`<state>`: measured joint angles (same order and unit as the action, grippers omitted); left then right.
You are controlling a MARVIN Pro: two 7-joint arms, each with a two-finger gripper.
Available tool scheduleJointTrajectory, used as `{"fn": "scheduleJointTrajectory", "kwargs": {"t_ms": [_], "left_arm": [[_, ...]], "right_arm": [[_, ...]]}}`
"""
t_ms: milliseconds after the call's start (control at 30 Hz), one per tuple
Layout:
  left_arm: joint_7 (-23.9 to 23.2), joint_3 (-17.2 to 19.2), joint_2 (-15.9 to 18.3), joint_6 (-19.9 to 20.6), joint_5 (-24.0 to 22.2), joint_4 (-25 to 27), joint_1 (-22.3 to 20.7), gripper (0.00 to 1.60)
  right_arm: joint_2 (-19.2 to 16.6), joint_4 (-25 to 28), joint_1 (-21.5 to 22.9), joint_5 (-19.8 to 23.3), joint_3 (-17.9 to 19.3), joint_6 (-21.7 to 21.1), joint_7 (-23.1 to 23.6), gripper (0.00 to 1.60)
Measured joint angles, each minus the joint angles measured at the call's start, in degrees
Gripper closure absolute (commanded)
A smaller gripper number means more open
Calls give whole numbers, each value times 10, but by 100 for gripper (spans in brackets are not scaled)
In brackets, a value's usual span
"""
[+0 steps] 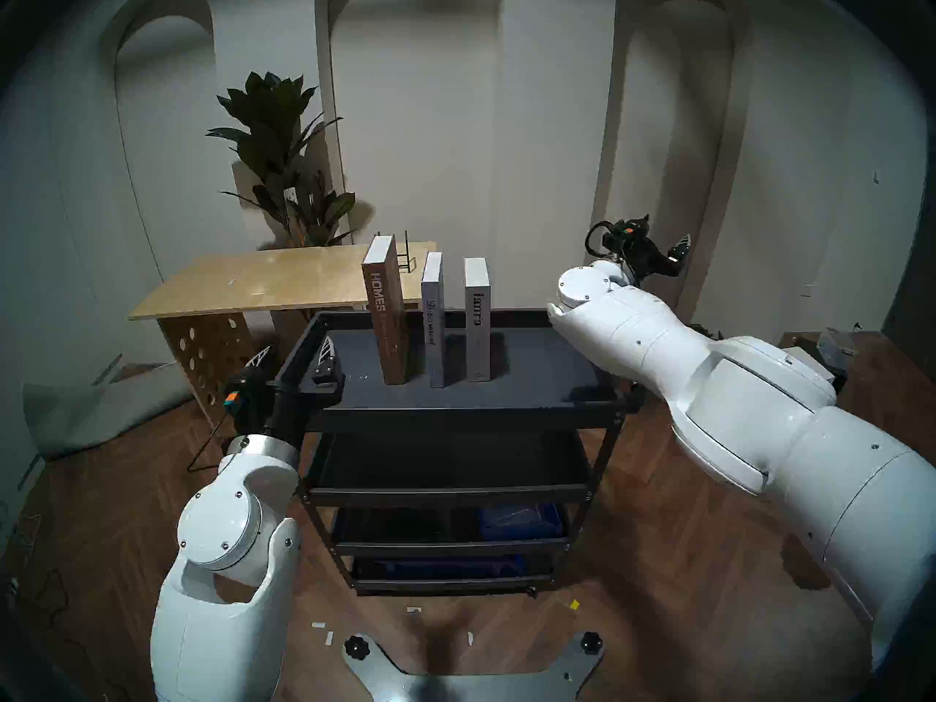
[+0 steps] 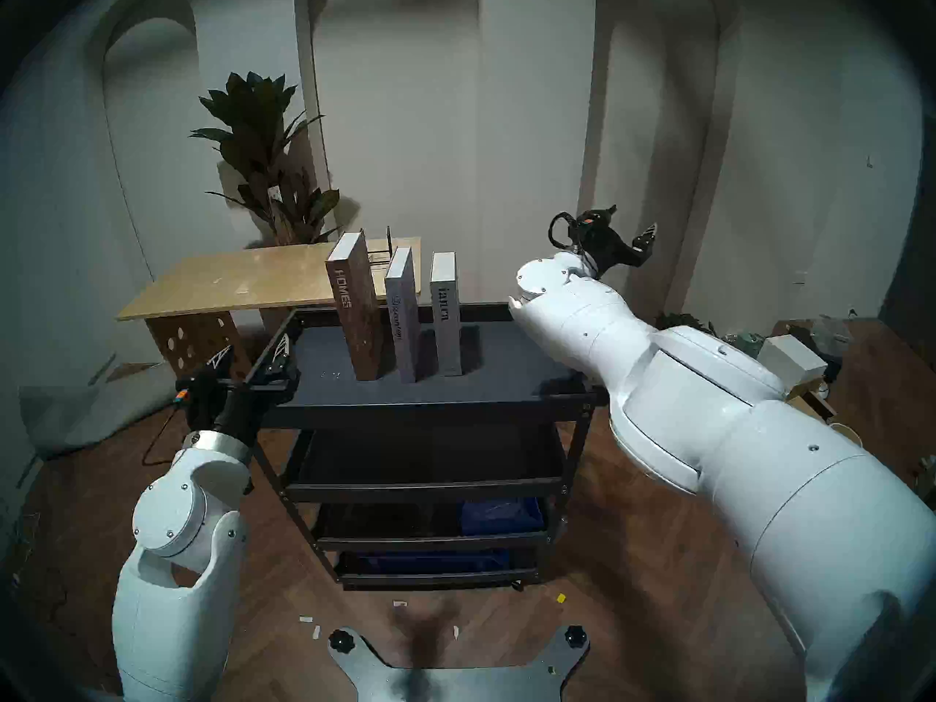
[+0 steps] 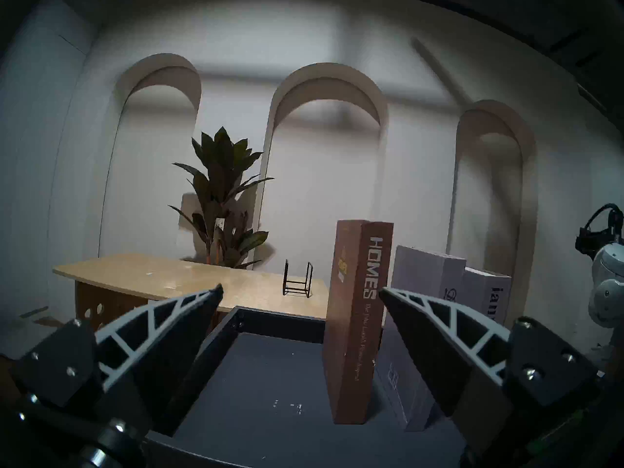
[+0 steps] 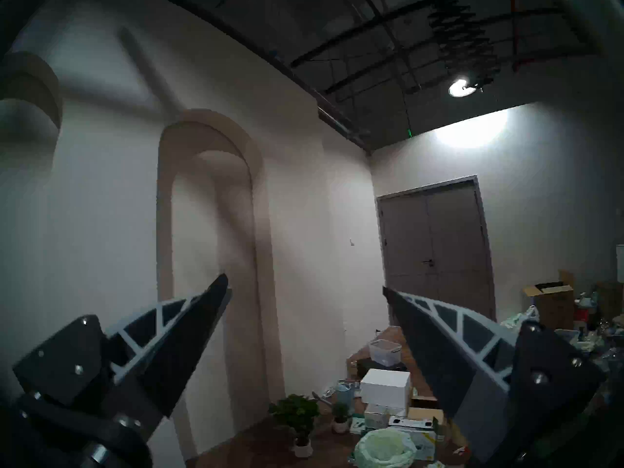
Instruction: Sort the books onto the shelf by size, largest to the left
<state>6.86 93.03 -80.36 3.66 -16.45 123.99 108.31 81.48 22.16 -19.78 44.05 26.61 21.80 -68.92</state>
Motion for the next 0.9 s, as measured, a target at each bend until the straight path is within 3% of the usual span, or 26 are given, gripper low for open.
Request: {"fn": "scheduleJointTrajectory", "kwargs": {"t_ms": [267, 900], "left_arm": [[-5, -12, 8, 0, 11, 0, -24, 0], [-15, -25, 24, 2, 32, -19, -63, 0]], "right_arm": [[-33, -2, -10, 0, 3, -4, 16, 0], [-74, 27, -19, -1, 9, 7, 58, 0]]}}
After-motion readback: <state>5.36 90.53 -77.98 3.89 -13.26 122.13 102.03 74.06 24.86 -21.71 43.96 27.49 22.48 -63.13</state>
